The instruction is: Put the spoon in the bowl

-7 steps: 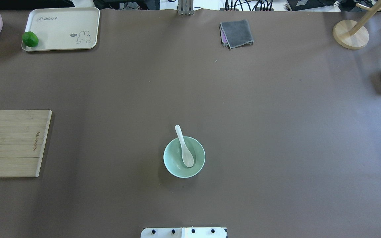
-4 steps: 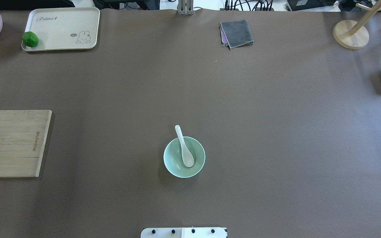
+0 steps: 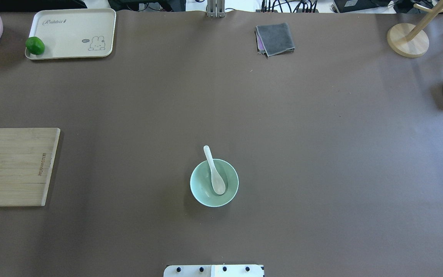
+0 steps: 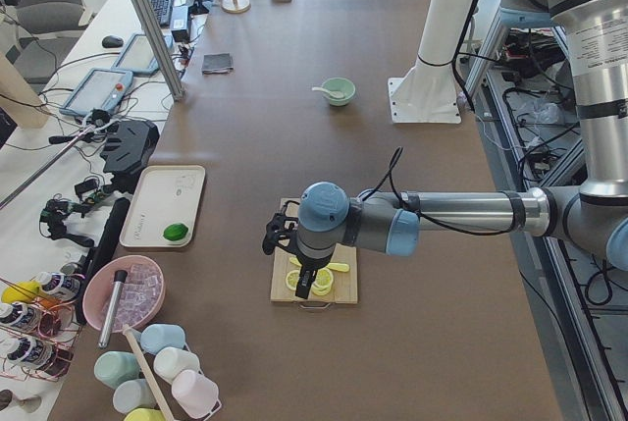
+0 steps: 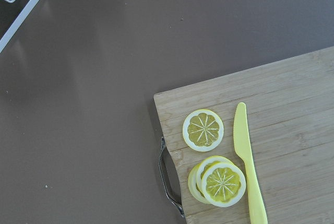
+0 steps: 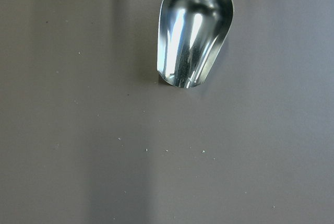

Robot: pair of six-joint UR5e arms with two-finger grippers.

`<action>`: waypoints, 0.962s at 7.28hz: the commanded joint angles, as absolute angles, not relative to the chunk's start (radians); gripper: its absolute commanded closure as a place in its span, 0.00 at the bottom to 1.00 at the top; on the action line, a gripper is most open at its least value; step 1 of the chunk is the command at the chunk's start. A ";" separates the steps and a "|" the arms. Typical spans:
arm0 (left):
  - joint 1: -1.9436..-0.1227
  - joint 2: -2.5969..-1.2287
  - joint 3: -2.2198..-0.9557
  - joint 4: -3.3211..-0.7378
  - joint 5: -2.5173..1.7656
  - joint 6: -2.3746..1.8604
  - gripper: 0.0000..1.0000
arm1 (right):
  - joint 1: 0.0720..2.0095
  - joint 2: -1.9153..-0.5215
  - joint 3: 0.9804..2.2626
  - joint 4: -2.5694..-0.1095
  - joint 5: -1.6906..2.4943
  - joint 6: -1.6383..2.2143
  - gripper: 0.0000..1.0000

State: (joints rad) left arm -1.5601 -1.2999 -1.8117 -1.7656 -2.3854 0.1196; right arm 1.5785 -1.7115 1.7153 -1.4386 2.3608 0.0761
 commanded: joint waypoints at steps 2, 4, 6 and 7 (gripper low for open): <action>-1.584 -1.302 -1.812 -1.715 -2.385 0.120 0.02 | 1.582 -1.715 1.713 -1.439 2.361 0.074 0.00; -1.604 -1.302 -1.789 -1.712 -2.384 0.120 0.02 | 1.591 -1.715 1.713 -1.440 2.361 0.074 0.00; -1.617 -1.302 -1.786 -1.712 -2.382 0.120 0.02 | 1.601 -1.712 1.709 -1.440 2.361 0.066 0.00; -1.617 -1.302 -1.778 -1.712 -2.381 0.120 0.02 | 1.605 -1.712 1.707 -1.442 2.361 0.055 0.00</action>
